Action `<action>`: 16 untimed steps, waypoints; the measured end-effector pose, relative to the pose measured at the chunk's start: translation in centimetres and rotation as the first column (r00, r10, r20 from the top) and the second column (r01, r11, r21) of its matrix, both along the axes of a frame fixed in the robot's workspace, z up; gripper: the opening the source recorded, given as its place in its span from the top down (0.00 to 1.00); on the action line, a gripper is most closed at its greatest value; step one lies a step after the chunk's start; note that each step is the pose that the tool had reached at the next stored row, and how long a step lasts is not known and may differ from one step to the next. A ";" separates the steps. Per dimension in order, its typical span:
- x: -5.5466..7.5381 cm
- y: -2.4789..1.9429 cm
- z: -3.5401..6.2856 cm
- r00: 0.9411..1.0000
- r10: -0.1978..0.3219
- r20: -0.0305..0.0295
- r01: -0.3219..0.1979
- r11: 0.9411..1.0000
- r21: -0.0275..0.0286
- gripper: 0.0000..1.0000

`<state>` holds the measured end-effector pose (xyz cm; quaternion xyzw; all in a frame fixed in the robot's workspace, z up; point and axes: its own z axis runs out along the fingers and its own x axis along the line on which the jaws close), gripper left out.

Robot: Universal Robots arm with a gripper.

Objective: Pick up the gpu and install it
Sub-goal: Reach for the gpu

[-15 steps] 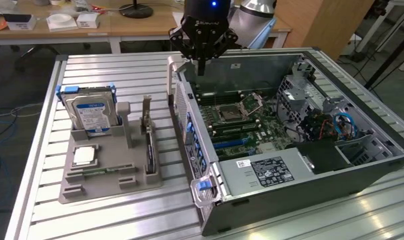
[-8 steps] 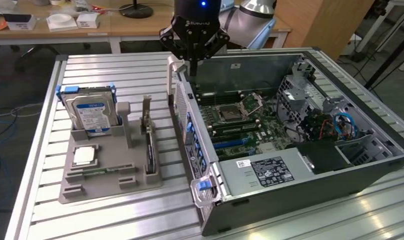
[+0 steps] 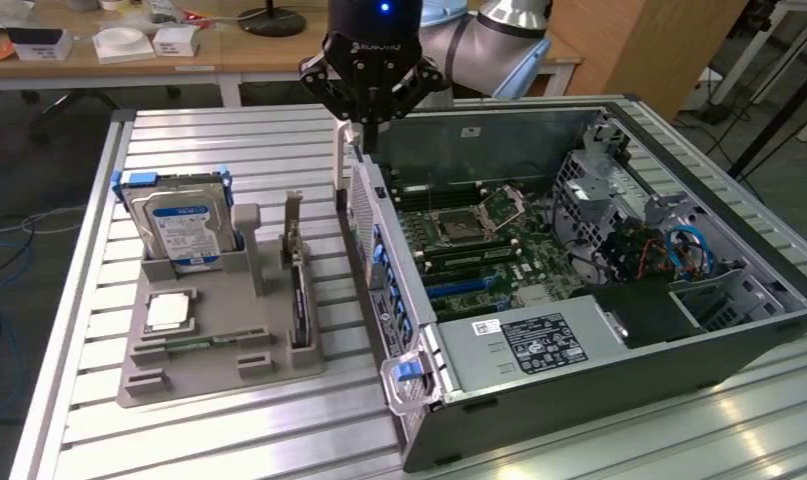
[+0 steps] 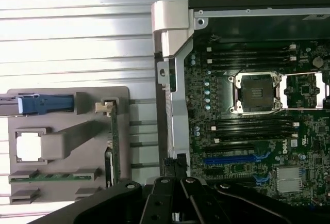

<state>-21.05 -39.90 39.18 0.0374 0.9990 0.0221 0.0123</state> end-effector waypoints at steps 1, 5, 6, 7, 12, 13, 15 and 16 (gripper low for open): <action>-0.2 0.00 0.00 1.000 0.000 0.000 0.000 1.000 0.000 0.89; -1.0 0.00 -0.02 1.000 0.000 0.000 0.000 1.000 0.000 0.89; -1.1 0.00 -0.02 1.000 0.000 0.000 0.000 1.000 0.000 0.89; -1.3 0.00 -0.02 1.000 0.000 0.000 0.000 1.000 0.000 0.89; -2.2 0.00 -0.04 1.000 0.000 0.000 0.000 1.000 0.000 0.89; -2.4 0.00 -0.04 1.000 0.000 0.000 0.000 1.000 0.000 0.89; -2.8 -0.01 -0.04 1.000 0.000 0.000 0.000 1.000 0.000 0.89; -3.0 0.00 -0.05 1.000 0.000 0.000 0.000 1.000 0.000 0.89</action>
